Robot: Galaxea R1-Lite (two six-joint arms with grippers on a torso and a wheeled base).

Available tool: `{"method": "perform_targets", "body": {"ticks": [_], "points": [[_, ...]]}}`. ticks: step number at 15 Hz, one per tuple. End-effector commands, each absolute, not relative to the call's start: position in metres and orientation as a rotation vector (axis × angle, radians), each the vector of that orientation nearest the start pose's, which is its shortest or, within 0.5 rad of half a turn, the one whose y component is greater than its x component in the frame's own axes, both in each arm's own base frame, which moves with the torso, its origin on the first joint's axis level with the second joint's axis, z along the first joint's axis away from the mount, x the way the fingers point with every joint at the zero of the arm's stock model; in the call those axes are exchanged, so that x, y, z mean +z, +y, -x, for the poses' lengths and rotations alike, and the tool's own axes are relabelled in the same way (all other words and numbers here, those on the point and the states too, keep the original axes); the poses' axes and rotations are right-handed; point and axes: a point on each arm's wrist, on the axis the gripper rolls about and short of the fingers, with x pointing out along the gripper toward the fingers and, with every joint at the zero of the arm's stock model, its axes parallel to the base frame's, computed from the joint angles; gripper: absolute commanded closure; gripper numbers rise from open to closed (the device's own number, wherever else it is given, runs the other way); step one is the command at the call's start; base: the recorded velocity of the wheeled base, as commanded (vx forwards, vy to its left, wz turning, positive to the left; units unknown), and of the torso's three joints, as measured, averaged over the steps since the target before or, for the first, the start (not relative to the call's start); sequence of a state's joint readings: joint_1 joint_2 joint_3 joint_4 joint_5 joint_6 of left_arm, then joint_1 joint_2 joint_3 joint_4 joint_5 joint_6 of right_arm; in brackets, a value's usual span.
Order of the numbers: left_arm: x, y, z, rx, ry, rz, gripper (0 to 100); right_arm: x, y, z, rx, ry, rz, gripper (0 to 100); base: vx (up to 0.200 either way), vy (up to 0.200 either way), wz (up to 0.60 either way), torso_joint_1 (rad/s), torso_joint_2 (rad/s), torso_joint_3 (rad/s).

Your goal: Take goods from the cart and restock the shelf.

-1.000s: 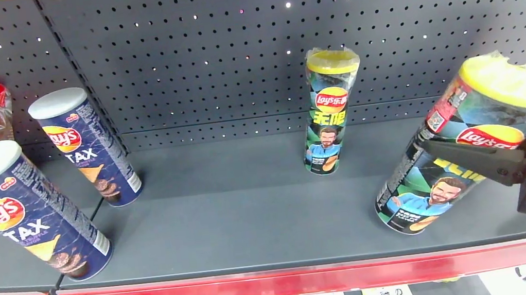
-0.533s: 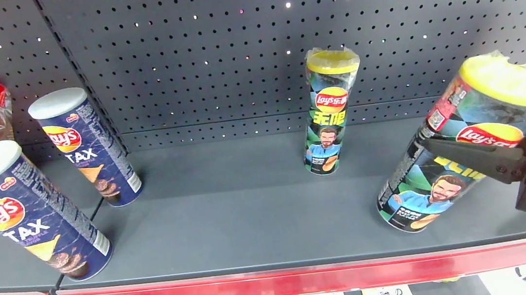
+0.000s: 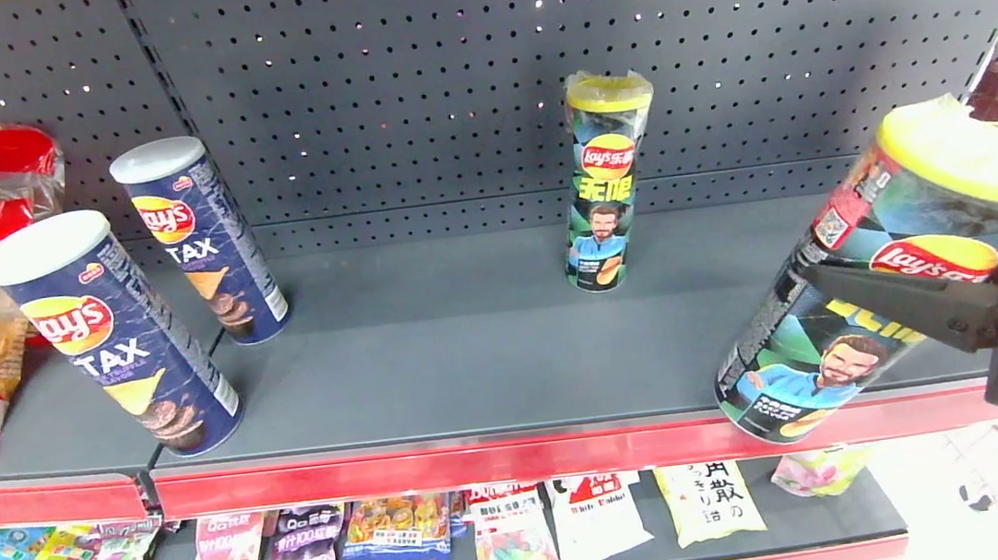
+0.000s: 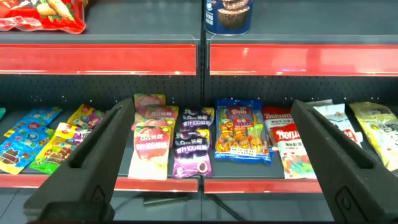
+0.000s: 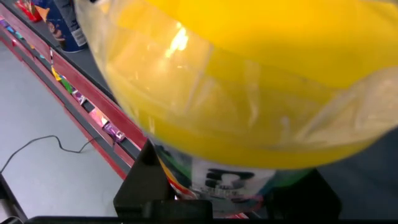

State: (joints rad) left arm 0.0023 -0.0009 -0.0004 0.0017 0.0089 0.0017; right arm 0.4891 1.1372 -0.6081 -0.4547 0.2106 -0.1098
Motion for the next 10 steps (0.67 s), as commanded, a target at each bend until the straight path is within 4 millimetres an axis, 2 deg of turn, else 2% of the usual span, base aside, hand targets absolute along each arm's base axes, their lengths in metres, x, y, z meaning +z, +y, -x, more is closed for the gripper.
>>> {"method": "perform_targets", "body": {"ticks": [1, 6, 9, 10], "points": [[0.075, 0.0, 0.023, 0.012, 0.002, 0.0, 0, 0.241, 0.081, -0.143, 0.701, 0.039, 0.117, 100, 0.0, 0.0, 0.0, 0.0, 0.0, 0.0], [0.075, 0.0, 0.023, 0.009, 0.002, -0.002, 0, 0.233, 0.079, -0.14, 0.701, 0.062, 0.115, 100, 0.0, 0.0, 0.0, 0.0, 0.0, 0.0], [0.075, 0.0, 0.023, 0.009, 0.002, -0.003, 0, 0.233, 0.076, -0.138, 0.691, 0.058, 0.114, 100, 0.0, 0.0, -0.6, -0.001, 0.0, 0.004], [0.075, 0.0, 0.023, 0.009, 0.002, -0.003, 0, 0.23, 0.076, -0.137, 0.69, 0.063, 0.118, 100, 0.0, 0.0, 0.0, 0.0, 0.0, 0.0]]}}
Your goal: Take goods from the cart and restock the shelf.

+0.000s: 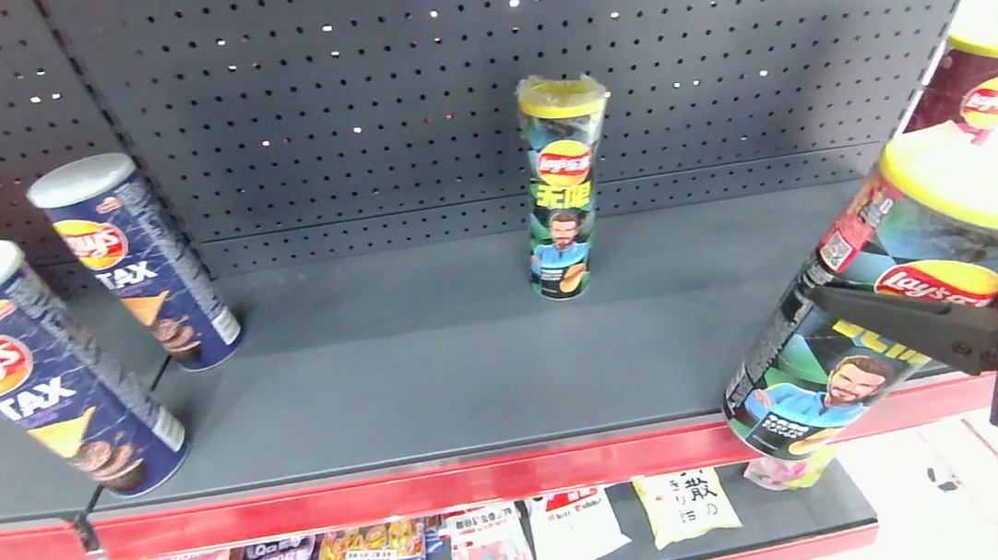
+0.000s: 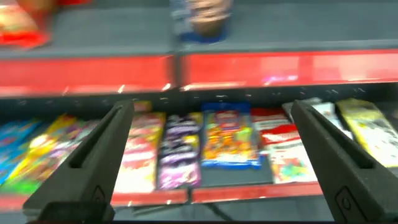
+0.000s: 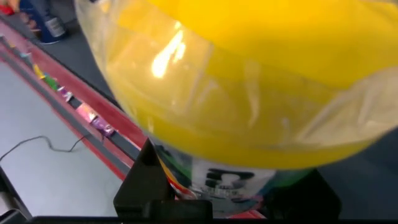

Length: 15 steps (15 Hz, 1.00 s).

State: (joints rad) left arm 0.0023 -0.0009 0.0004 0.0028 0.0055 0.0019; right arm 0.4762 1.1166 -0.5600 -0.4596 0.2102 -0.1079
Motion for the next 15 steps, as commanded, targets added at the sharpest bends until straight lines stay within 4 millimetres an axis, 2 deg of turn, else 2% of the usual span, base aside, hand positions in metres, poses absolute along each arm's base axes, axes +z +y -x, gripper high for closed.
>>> {"method": "perform_targets", "body": {"ticks": [1, 5, 10, 15], "points": [[0.075, 0.0, 0.023, 0.009, 0.002, -0.003, 0, 0.23, 0.076, -0.137, 0.692, 0.065, 0.118, 100, 0.0, 0.0, 0.0, 0.0, 0.0, 0.0], [0.075, 0.0, 0.023, 0.009, 0.002, -0.002, 0, 0.225, 0.074, -0.135, 0.679, 0.072, 0.129, 100, 0.0, 0.0, 0.0, 0.0, 0.0, 0.0], [0.075, 0.0, 0.023, 0.008, 0.003, -0.002, 0, 0.222, 0.07, -0.122, 0.696, 0.05, 0.151, 100, 0.0, 0.0, 0.0, 0.0, 0.0, 0.0], [0.076, -0.001, 0.023, -0.023, -0.003, -0.009, 0, 0.227, 0.07, -0.119, 0.709, 0.026, 0.132, 100, 0.0, 0.0, 0.0, 0.0, 0.0, 0.0]]}}
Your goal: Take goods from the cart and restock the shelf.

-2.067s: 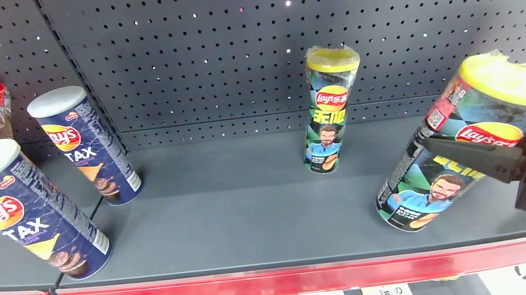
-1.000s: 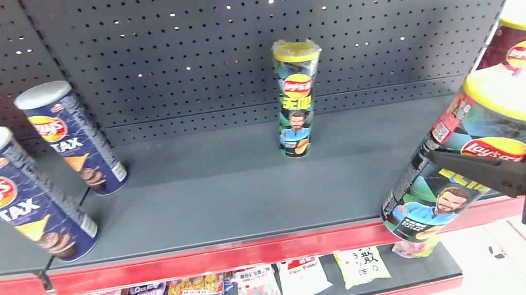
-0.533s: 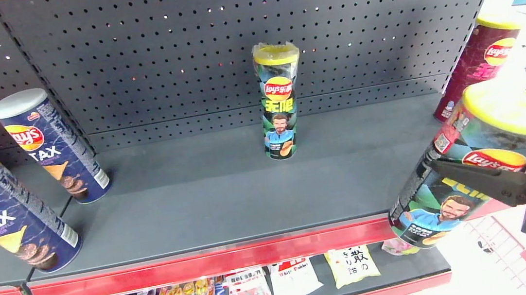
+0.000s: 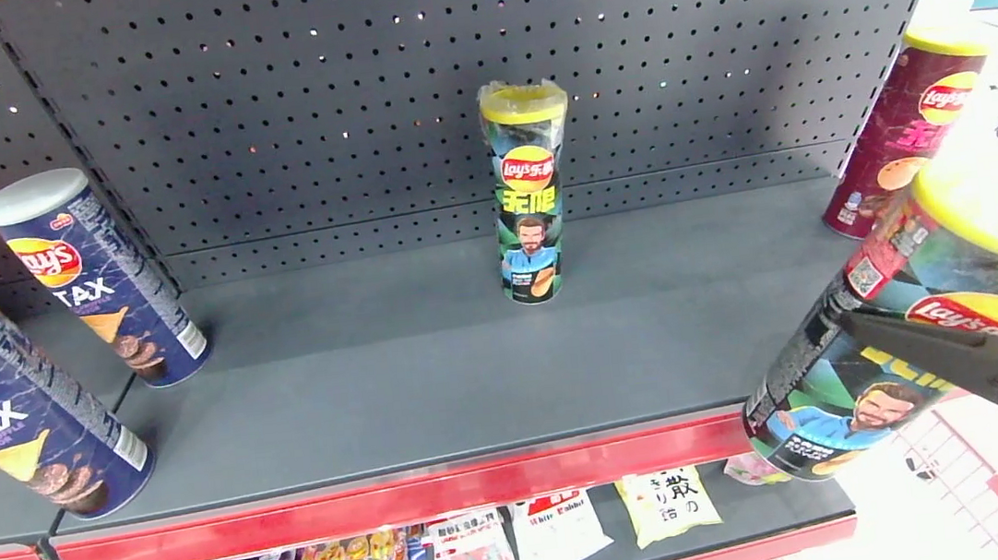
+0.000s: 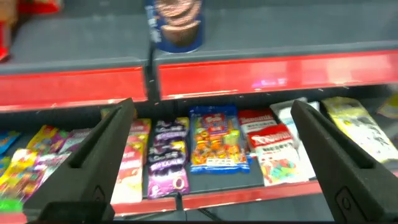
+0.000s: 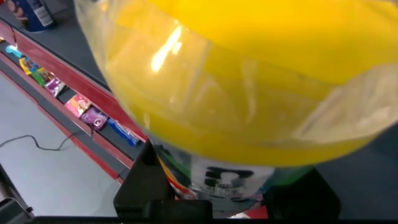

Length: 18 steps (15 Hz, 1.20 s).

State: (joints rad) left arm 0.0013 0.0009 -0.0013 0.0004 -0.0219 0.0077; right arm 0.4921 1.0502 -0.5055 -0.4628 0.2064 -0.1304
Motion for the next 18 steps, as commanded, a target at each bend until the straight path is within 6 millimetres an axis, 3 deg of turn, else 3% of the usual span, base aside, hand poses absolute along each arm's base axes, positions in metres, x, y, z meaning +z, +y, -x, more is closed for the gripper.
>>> {"method": "perform_targets", "body": {"ticks": [1, 2, 3, 4, 5, 6, 8, 10, 13, 17, 18], "points": [[0.101, -0.001, 0.027, -0.062, -0.054, -0.017, 0, 0.229, 0.07, -0.117, 0.714, 0.022, 0.118, 100, 0.0, 0.0, 0.0, 0.0, 0.0, 0.0], [0.127, -0.001, 0.026, -0.09, -0.056, -0.017, 0, 0.23, 0.07, -0.117, 0.714, 0.019, 0.113, 100, 0.0, 0.0, 0.0, 0.0, 0.0, 0.0], [0.203, -0.003, 0.008, -0.168, -0.061, 0.024, 0, 0.238, 0.071, -0.12, 0.71, -0.002, 0.102, 100, 0.0, 0.0, 0.0, 0.0, 0.0, 0.0], [0.237, -0.005, -0.006, -0.263, -0.062, 0.033, 0, 0.241, 0.071, -0.12, 0.713, -0.003, 0.092, 100, 0.0, 0.0, 0.0, 0.0, 0.0, 0.0], [0.244, -0.006, -0.015, -0.315, -0.048, 0.02, 0, 0.241, 0.072, -0.121, 0.713, -0.002, 0.089, 100, 0.0, 0.0, 0.0, 0.0, 0.0, 0.0], [0.267, -0.013, -0.045, -0.491, -0.009, -0.046, 0, 0.237, 0.077, -0.125, 0.743, 0.027, 0.086, 100, 0.0, 0.0, 0.0, 0.0, 0.0, 0.0], [0.291, -0.025, -0.092, -0.654, 0.051, -0.055, 0, 0.238, 0.08, -0.127, 0.767, 0.032, 0.085, 100, 0.0, 0.0, 0.0, 0.0, 0.0, 0.0], [0.305, -0.052, -0.131, -0.841, 0.096, -0.054, 0, 0.236, 0.083, -0.129, 0.772, 0.05, 0.072, 100, 0.0, 0.0, 0.0, 0.0, 0.0, 0.0], [0.301, -0.084, -0.175, -0.998, 0.18, -0.045, 0, 0.241, 0.084, -0.132, 0.77, 0.038, 0.065, 100, 0.0, 0.0, 0.0, 0.0, 0.0, 0.0], [0.285, -0.114, -0.242, -1.019, 0.207, -0.094, 0, 0.253, 0.088, -0.14, 0.763, 0.014, 0.056, 100, 0.0, 0.0, 0.0, 0.0, 0.0, 0.0], [0.283, -0.117, -0.249, -1.019, 0.214, -0.098, 0, 0.253, 0.089, -0.142, 0.763, 0.02, 0.054, 100, 0.0, 0.0, 0.0, 0.0, 0.0, 0.0]]}}
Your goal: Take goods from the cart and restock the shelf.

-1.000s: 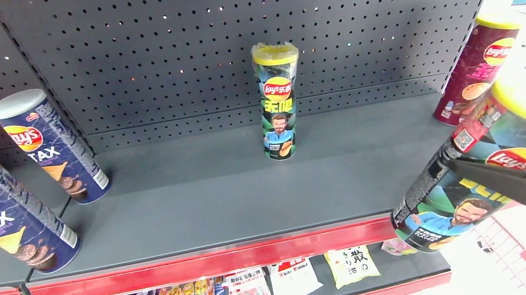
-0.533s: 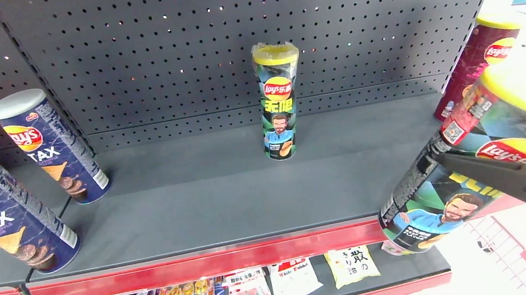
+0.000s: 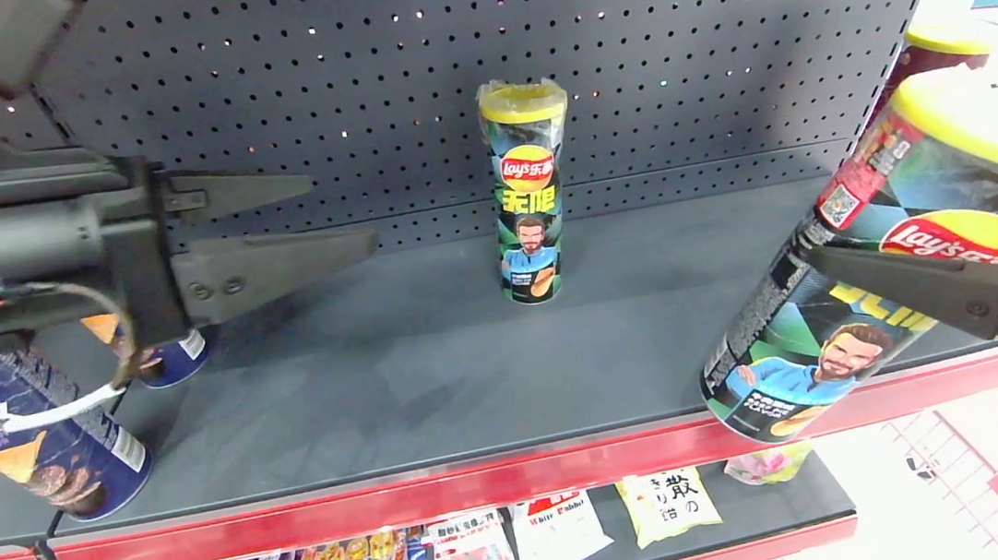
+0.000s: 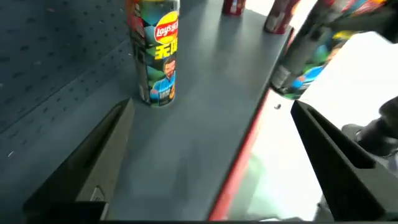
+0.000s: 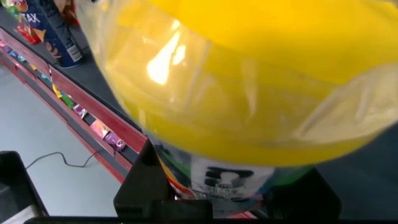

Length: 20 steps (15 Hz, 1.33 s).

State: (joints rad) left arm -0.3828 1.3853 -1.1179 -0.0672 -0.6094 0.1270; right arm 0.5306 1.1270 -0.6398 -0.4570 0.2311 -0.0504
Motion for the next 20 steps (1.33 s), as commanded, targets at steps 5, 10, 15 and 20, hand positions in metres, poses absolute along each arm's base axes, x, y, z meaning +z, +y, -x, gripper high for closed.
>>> {"method": "perform_targets", "body": {"ticks": [5, 10, 15, 20], "points": [[0.264, -0.141, -0.31, -1.044, 0.219, -0.164, 0, 0.25, 0.093, -0.147, 0.773, 0.04, 0.052, 100, 0.0, 0.0, 0.0, 0.0, 0.0, 0.0], [0.254, -0.156, -0.344, -1.108, 0.21, -0.15, 0, 0.251, 0.092, -0.147, 0.765, 0.037, 0.052, 100, 0.0, 0.0, 0.0, 0.0, 0.0, 0.0], [0.256, -0.169, -0.371, -1.201, 0.152, -0.134, 0, 0.251, 0.092, -0.147, 0.763, 0.038, 0.052, 100, 0.0, 0.0, 0.0, 0.0, 0.0, 0.0], [0.257, -0.178, -0.393, -1.215, 0.109, -0.133, 0, 0.252, 0.092, -0.147, 0.763, 0.035, 0.052, 100, 0.0, 0.0, 0.0, 0.0, 0.0, 0.0]]}}
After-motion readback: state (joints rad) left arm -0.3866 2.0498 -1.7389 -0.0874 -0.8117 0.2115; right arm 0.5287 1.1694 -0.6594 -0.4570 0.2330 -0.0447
